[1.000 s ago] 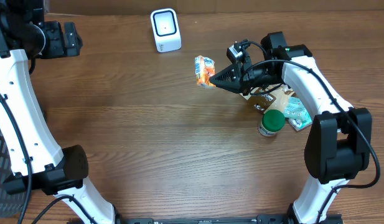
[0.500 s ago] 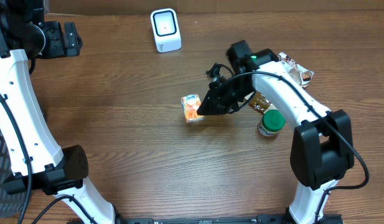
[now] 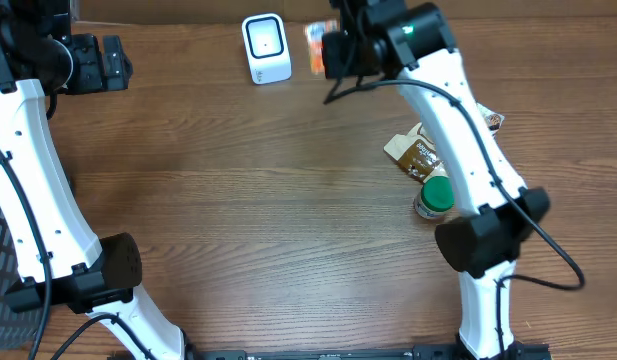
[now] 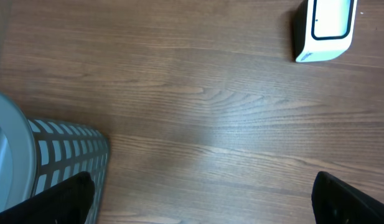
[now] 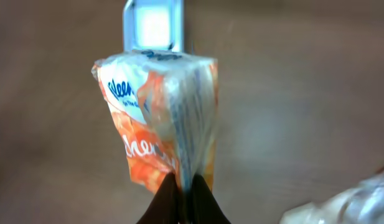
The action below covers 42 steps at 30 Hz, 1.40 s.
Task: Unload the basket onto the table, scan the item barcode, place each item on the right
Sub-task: 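Lift the orange Kleenex pack and carry it toward the white scanner, then hold the Kleenex pack in front of the white scanner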
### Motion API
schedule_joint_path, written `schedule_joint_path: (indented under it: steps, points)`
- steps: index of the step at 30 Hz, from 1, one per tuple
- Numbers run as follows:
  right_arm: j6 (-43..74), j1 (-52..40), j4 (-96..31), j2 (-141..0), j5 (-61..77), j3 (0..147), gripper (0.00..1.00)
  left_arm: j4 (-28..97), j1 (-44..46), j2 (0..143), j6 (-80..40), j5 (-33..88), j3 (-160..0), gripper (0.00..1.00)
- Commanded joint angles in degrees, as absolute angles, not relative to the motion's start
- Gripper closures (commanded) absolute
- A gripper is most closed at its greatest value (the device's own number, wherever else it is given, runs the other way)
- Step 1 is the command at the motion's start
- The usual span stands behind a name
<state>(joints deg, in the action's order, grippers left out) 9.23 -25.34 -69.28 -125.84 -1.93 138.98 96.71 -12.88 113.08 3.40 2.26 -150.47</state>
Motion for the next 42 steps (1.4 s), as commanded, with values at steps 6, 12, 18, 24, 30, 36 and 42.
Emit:
schedule_joint_path:
  steps: [6, 12, 18, 24, 30, 36, 42]
  points:
    - [-11.14, -30.41, -49.39, -136.03, -27.40, 139.46, 0.96, 96.79, -12.99, 112.81, 4.10, 1.93, -150.54, 0.00]
    - [-29.04, -33.45, -32.71, -143.17, -31.88, 139.46, 0.96, 96.79, -12.99, 112.81, 4.10, 1.93, -150.54, 0.01]
    - [-45.04, -35.42, -22.98, -149.64, -37.56, 139.44, 0.96, 96.79, -12.99, 112.81, 4.10, 1.93, -150.54, 0.00]
    - [-46.37, -35.40, -21.69, -151.28, -37.71, 139.41, 0.96, 96.79, -12.99, 112.81, 4.10, 1.93, -150.54, 0.00]
    - [-46.35, -35.42, -21.71, -151.28, -38.54, 139.41, 0.96, 96.79, -12.99, 112.81, 4.10, 1.93, -150.54, 0.00]
    - [-46.35, -35.42, -21.67, -151.28, -38.50, 139.41, 0.96, 96.79, -12.99, 112.81, 4.10, 1.93, -150.54, 0.01]
    - [-45.41, -35.62, -21.74, -151.28, -37.15, 139.41, 0.96, 96.79, -12.99, 112.81, 4.10, 1.93, -150.54, 0.00]
